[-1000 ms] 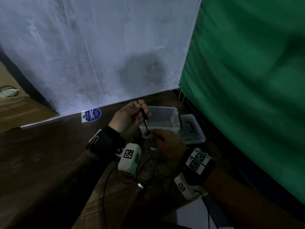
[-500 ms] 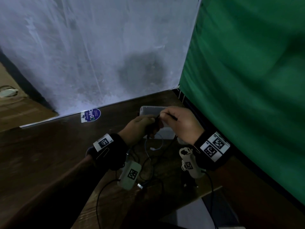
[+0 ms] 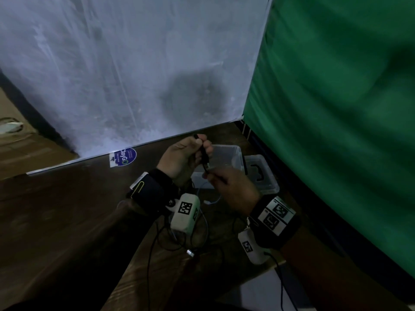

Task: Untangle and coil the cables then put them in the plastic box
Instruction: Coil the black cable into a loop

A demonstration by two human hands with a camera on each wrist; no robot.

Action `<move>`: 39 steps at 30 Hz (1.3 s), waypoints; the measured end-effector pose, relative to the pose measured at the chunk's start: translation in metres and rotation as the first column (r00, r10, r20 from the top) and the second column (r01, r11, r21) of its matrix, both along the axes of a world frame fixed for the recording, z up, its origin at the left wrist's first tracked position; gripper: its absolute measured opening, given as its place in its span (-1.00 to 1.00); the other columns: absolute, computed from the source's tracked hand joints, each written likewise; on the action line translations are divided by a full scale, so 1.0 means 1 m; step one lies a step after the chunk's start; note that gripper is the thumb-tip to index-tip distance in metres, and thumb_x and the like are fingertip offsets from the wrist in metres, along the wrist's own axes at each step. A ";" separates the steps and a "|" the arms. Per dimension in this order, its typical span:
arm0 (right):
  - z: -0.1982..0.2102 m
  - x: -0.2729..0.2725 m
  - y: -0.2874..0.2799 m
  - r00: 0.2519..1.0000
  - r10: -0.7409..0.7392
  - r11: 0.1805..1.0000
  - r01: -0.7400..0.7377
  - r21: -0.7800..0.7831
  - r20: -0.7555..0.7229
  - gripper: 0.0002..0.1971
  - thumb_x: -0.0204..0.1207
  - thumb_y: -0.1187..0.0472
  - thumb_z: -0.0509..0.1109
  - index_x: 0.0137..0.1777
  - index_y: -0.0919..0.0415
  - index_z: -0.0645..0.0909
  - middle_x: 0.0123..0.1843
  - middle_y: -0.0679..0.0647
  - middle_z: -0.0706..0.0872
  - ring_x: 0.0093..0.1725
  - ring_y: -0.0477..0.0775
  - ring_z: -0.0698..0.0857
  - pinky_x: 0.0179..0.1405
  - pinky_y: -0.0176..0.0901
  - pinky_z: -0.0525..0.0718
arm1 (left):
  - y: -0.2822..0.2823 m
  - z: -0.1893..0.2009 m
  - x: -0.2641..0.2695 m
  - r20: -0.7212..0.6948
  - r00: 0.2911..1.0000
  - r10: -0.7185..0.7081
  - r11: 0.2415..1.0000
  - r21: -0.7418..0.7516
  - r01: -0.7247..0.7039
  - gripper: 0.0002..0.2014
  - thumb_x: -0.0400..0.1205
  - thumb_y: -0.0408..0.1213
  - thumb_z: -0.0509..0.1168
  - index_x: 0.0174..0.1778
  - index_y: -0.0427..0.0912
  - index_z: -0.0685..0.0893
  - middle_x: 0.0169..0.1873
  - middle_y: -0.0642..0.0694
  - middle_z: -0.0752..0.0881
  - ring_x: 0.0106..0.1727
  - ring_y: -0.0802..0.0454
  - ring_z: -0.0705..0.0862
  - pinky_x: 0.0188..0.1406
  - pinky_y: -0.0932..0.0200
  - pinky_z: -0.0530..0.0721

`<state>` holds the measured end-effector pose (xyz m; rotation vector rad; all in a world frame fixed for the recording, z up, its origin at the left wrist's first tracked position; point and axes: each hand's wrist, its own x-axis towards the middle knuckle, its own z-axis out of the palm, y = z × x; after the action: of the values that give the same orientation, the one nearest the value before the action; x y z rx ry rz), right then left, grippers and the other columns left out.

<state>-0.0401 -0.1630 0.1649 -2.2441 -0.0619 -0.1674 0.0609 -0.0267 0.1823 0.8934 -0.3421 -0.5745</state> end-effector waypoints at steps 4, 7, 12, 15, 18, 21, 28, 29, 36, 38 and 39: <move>0.012 -0.012 0.001 0.998 0.058 0.997 -0.059 -0.052 -0.029 -0.79 0.68 0.14 0.31 -0.01 0.24 0.72 -0.10 0.09 0.77 -0.12 0.00 0.73 -0.14 -0.07 0.68 | 0.001 -0.010 0.001 0.042 0.997 0.068 0.993 0.090 -0.072 -0.83 0.68 -0.44 0.15 0.11 -0.35 0.60 -0.24 -0.11 0.73 -0.16 -0.02 0.73 0.00 0.11 0.70; 0.026 -0.020 0.004 0.994 0.106 0.993 -0.107 -0.058 -0.020 -0.79 0.68 0.10 0.31 -0.02 0.19 0.72 -0.15 0.06 0.77 -0.16 -0.01 0.72 -0.15 -0.08 0.67 | 0.004 -0.008 -0.001 0.142 0.986 0.086 0.971 0.210 -0.115 -0.83 0.70 -0.47 0.16 0.11 -0.37 0.63 -0.21 -0.14 0.75 -0.13 -0.04 0.73 -0.02 0.08 0.67; 0.046 -0.011 -0.014 0.987 -0.066 0.998 0.067 0.003 0.145 -0.86 0.66 0.17 0.34 -0.09 0.11 0.71 -0.20 -0.04 0.75 -0.19 -0.11 0.71 -0.18 -0.18 0.65 | 0.002 0.010 -0.019 0.385 0.902 -0.193 0.897 0.442 0.003 -0.78 0.73 -0.46 0.13 -0.02 -0.50 0.65 -0.25 -0.18 0.70 -0.28 -0.01 0.67 -0.27 0.18 0.66; 0.044 -0.001 -0.029 0.969 -0.125 0.989 0.103 0.110 0.211 -0.93 0.61 0.20 0.42 -0.11 0.14 0.68 -0.23 0.00 0.76 -0.17 0.00 0.75 -0.09 0.08 0.75 | 0.001 0.018 -0.029 0.179 0.949 -0.258 0.905 0.388 0.173 -0.74 0.74 -0.43 0.03 0.00 -0.44 0.63 -0.27 -0.22 0.66 -0.28 -0.04 0.64 -0.27 0.15 0.67; 0.037 0.002 -0.033 0.976 -0.120 0.947 0.057 0.317 0.183 -0.97 0.62 0.27 0.41 -0.06 0.21 0.64 -0.27 -0.08 0.77 -0.21 -0.13 0.73 -0.11 -0.20 0.67 | 0.003 0.019 -0.031 0.079 0.940 -0.331 0.894 0.346 0.286 -0.79 0.71 -0.46 0.09 0.05 -0.43 0.63 -0.31 -0.17 0.62 -0.31 -0.01 0.59 -0.25 0.14 0.66; 0.023 0.003 -0.035 0.973 -0.208 0.918 0.158 0.363 0.101 -0.88 0.67 0.25 0.34 -0.07 0.04 0.64 -0.38 -0.18 0.69 -0.37 -0.30 0.62 -0.27 -0.34 0.53 | 0.008 0.021 -0.029 -0.034 0.915 -0.402 0.900 0.168 0.402 -0.80 0.69 -0.39 0.10 0.06 -0.35 0.62 -0.31 -0.12 0.56 -0.30 0.04 0.54 -0.18 0.14 0.61; -0.013 -0.013 -0.003 0.990 -0.045 0.970 0.076 0.232 -0.136 -0.83 0.71 0.24 0.29 0.05 0.18 0.74 -0.24 0.19 0.73 -0.41 -0.28 0.61 -0.37 -0.45 0.55 | 0.005 0.008 -0.008 -0.163 0.982 -0.100 0.995 -0.025 0.097 -0.79 0.74 -0.43 0.01 0.07 -0.30 0.57 -0.19 -0.15 0.58 -0.16 0.00 0.61 -0.04 0.15 0.70; -0.012 -0.013 -0.002 0.993 -0.029 0.978 0.052 0.201 -0.112 -0.81 0.70 0.25 0.29 0.08 0.23 0.75 -0.18 0.17 0.75 -0.36 -0.30 0.63 -0.34 -0.51 0.54 | 0.005 0.002 -0.007 -0.154 0.986 -0.067 0.998 0.002 0.068 -0.80 0.74 -0.42 0.01 0.08 -0.30 0.55 -0.17 -0.17 0.57 -0.14 -0.01 0.61 -0.04 0.16 0.70; 0.020 -0.022 -0.003 0.993 0.085 0.996 -0.085 -0.003 -0.081 -0.84 0.65 0.17 0.36 0.03 0.18 0.77 -0.09 0.06 0.80 -0.12 -0.05 0.74 -0.14 -0.29 0.64 | 0.003 -0.011 -0.014 0.066 0.995 0.081 0.961 0.261 -0.095 -0.84 0.72 -0.45 0.14 -0.02 -0.37 0.63 -0.12 -0.24 0.65 -0.10 -0.07 0.66 0.02 0.07 0.69; 0.032 -0.025 -0.003 0.995 0.078 0.995 -0.074 0.069 -0.058 -0.86 0.64 0.14 0.38 -0.01 0.12 0.76 -0.11 0.05 0.81 -0.10 0.01 0.77 -0.10 -0.19 0.67 | 0.005 -0.011 -0.016 0.159 0.986 0.052 0.905 0.410 -0.114 -0.83 0.70 -0.46 0.18 -0.03 -0.43 0.68 -0.11 -0.31 0.70 -0.10 -0.08 0.68 -0.01 0.05 0.68; 0.037 -0.024 -0.006 0.997 0.061 0.995 -0.058 0.083 -0.036 -0.87 0.64 0.14 0.38 -0.04 0.08 0.76 -0.12 0.03 0.81 -0.11 -0.01 0.77 -0.10 -0.18 0.67 | 0.005 -0.010 -0.018 0.161 0.987 0.015 0.887 0.454 -0.088 -0.81 0.71 -0.44 0.18 0.03 -0.46 0.68 -0.07 -0.36 0.71 -0.07 -0.10 0.69 0.01 0.03 0.69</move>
<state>-0.0644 -0.1689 0.2022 -2.1607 -0.0993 -0.0930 0.0430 -0.0216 0.1720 1.4083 -0.3242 -0.5476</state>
